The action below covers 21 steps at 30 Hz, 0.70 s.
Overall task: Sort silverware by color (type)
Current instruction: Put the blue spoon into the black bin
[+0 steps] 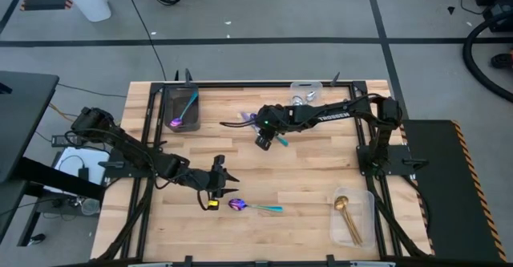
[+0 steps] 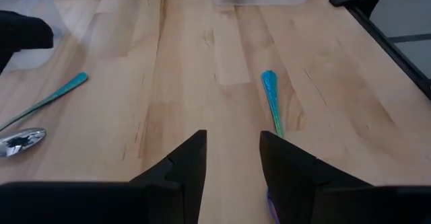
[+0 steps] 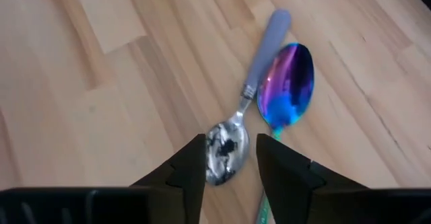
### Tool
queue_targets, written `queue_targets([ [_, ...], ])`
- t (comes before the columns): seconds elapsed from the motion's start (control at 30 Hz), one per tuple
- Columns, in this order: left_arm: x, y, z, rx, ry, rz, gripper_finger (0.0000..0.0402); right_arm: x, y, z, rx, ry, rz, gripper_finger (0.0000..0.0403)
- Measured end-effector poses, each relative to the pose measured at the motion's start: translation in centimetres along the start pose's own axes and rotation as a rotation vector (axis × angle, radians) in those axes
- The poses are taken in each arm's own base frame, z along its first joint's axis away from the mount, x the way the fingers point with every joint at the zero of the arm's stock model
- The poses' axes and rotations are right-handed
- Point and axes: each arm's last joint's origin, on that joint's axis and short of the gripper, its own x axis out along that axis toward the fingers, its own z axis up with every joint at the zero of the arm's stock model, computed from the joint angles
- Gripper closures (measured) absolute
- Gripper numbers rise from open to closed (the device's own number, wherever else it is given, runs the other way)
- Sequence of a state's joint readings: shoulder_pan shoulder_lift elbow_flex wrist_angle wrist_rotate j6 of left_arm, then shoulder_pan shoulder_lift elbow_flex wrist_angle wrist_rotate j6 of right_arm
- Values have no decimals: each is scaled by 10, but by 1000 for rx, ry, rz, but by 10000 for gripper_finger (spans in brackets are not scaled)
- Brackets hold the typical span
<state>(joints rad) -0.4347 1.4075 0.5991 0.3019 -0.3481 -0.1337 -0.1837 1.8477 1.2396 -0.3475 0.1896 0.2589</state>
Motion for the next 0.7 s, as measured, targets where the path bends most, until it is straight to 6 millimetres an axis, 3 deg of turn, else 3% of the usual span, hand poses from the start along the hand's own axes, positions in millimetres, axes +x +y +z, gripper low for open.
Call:
queue_targets([
  [0.17,0,0,-1,18,6,1,255,3,-2,-6,5,10,-34,251],
  [0.7,0,0,-1,22,11,1,255,23,-11,-45,21,9,-86,265],
])
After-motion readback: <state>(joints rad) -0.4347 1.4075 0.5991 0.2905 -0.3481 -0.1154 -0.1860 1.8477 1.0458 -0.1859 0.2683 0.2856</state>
